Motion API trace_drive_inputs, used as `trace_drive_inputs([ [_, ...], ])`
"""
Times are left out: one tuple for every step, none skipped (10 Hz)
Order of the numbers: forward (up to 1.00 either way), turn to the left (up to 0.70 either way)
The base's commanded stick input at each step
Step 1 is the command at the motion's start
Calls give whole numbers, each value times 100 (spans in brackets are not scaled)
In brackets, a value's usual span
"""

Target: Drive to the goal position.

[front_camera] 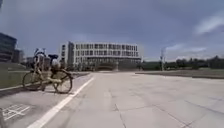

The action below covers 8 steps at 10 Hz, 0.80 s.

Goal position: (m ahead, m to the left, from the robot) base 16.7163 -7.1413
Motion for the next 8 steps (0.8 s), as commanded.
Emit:
trace_drive_inputs([
  [100, 0],
  [100, 0],
  [100, 0],
  [100, 0],
  [100, 0],
  [100, 0],
  [100, 0],
  [100, 0],
])
